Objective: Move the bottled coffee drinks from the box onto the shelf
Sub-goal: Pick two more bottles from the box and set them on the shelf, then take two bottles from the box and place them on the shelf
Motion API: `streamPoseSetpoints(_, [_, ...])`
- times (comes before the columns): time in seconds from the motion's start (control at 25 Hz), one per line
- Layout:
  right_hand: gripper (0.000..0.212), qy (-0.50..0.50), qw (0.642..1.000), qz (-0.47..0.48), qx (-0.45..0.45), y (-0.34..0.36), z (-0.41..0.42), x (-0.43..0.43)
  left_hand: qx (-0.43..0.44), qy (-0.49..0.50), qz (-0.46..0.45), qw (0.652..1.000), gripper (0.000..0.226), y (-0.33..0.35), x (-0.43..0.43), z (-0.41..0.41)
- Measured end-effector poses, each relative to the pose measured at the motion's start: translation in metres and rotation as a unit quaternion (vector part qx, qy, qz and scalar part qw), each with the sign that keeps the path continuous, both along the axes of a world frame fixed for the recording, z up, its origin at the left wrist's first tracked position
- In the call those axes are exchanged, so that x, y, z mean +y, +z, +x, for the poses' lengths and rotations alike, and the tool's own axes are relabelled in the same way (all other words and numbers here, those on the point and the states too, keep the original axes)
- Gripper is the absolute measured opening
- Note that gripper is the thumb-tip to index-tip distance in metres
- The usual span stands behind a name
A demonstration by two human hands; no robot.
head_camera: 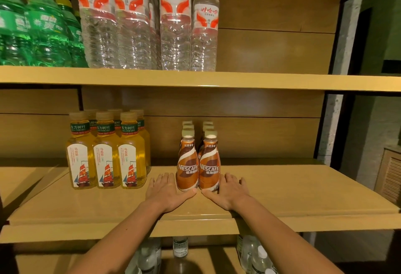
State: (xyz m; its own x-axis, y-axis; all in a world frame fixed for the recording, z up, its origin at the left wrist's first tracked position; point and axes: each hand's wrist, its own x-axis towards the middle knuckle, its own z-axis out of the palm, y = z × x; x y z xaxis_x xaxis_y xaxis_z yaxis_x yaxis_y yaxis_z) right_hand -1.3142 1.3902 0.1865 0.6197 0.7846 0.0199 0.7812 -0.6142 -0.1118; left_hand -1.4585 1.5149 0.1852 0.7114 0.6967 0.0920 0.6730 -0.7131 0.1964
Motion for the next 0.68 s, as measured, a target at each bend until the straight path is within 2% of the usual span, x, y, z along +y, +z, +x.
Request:
streamPoseSetpoints(0.16, [0.099, -0.021, 1.000, 0.008, -0.002, 0.019, -0.016, -0.026, 0.007, -0.005, 0.023, 1.000, 0.096, 0.019, -0.030, -0.035])
streamPoseSetpoints(0.36, [0.078, -0.073, 0.995, 0.033, -0.054, 0.024, -0.032, -0.108, -0.130, -0.154, 0.081, 0.976, 0.061, 0.029, -0.111, -0.045])
streamPoseSetpoints(0.44, [0.072, -0.102, 0.992, 0.040, -0.067, 0.022, -0.032, -0.152, -0.142, -0.232, 0.072, 0.960, 0.066, 0.028, -0.152, -0.029])
streamPoseSetpoints(0.68, [0.072, -0.233, 0.967, 0.050, -0.090, 0.008, -0.028, -0.333, -0.089, -0.427, 0.049, 0.899, 0.078, 0.014, -0.298, 0.048])
